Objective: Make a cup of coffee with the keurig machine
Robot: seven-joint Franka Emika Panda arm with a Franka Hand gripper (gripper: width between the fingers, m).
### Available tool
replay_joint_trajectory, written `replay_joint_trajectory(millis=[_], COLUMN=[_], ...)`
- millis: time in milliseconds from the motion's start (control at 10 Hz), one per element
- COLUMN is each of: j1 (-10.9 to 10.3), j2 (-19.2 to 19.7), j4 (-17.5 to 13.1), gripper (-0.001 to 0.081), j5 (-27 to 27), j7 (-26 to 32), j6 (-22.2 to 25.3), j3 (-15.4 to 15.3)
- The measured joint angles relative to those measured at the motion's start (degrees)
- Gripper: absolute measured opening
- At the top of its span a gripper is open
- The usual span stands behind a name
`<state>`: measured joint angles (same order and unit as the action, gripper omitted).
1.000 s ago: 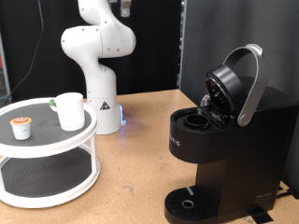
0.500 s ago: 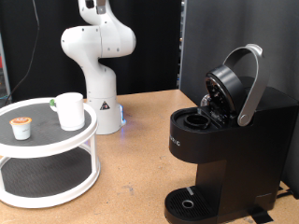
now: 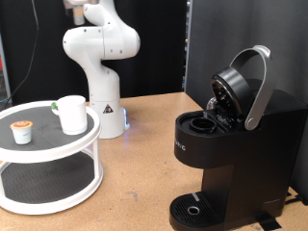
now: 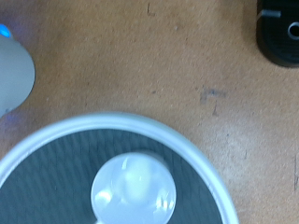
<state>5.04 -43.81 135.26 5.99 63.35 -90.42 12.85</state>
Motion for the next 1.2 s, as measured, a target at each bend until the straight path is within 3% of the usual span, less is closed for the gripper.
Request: replay_joint_trajectory(millis=[300, 600, 900, 1200], j1=[1.1, 1.2, 1.4, 1.7], j2=[1.8, 2.9, 3.1, 5.1], j4=[-1.2, -1.7, -0.4, -1.1], gripper=[0.0803, 0.0803, 0.0803, 0.0803], j5=[4.9, 5.1, 5.6, 5.9], j7=[6.3, 7.7, 10.8, 11.3], j6=[-0.3, -0.7, -5.0, -8.1], j3=[4.8, 5.6, 8.8, 11.8])
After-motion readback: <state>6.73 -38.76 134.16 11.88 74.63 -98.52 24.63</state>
